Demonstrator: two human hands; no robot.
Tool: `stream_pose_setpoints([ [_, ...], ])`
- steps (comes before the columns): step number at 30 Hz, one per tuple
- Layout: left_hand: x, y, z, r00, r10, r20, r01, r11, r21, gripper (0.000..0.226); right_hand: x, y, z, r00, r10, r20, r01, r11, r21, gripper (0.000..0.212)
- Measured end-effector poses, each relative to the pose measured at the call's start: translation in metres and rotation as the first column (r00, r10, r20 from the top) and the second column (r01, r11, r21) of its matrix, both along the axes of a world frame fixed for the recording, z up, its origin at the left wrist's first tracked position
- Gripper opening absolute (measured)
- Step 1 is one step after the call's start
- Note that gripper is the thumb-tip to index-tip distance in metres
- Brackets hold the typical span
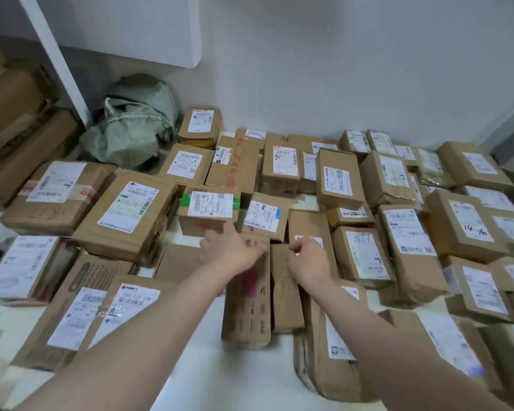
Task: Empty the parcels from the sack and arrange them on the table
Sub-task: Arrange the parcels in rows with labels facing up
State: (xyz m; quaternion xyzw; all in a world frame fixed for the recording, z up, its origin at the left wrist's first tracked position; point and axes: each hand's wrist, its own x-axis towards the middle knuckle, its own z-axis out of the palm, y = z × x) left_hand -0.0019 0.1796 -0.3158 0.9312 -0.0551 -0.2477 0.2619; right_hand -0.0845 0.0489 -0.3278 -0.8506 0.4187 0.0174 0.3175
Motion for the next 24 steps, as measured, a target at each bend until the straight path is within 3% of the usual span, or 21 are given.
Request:
stream_pose_setpoints([
  [4,-0.058,-0.004,-0.015,0.991,-0.067,-0.112,0.080,0.990,0.113,0.132,-0.034,0.021,-0.013,0.995,0.095,-0.020,-0.096,0.994,-0.052,0.039],
  [8,-0.080,0.015,-0.021,1.000,-0.006,0.007,0.005,0.994,0.109,0.118,-0.054,0.044,-0.021,0.963,0.222,-0.155,-0.239,0.966,-0.098,0.061],
  [11,-0.079,0.031,-0.020,0.996,0.037,0.081,-0.043,0.996,0.075,0.109,-0.065,0.059,-0.024,0.952,0.250,-0.173,-0.269,0.958,-0.094,0.068],
  [14,-0.077,0.042,-0.019,0.996,0.054,0.071,-0.056,0.998,0.024,0.105,-0.070,0.066,-0.017,0.990,0.133,-0.048,-0.134,0.991,-0.018,0.065],
  [16,-0.076,0.045,-0.019,0.996,0.054,0.066,-0.056,0.998,0.021,0.105,-0.070,0.064,-0.013,0.999,-0.015,0.050,0.010,0.994,0.113,0.065],
  [18,-0.075,0.044,-0.019,0.996,0.053,0.066,-0.055,0.998,0.026,0.106,-0.072,0.056,-0.014,0.992,-0.076,0.099,0.052,0.972,0.230,0.065],
  [24,-0.076,0.050,-0.022,0.997,0.017,0.072,-0.015,1.000,-0.021,0.104,-0.090,0.062,-0.008,0.998,-0.039,-0.052,0.050,0.974,0.220,0.053],
])
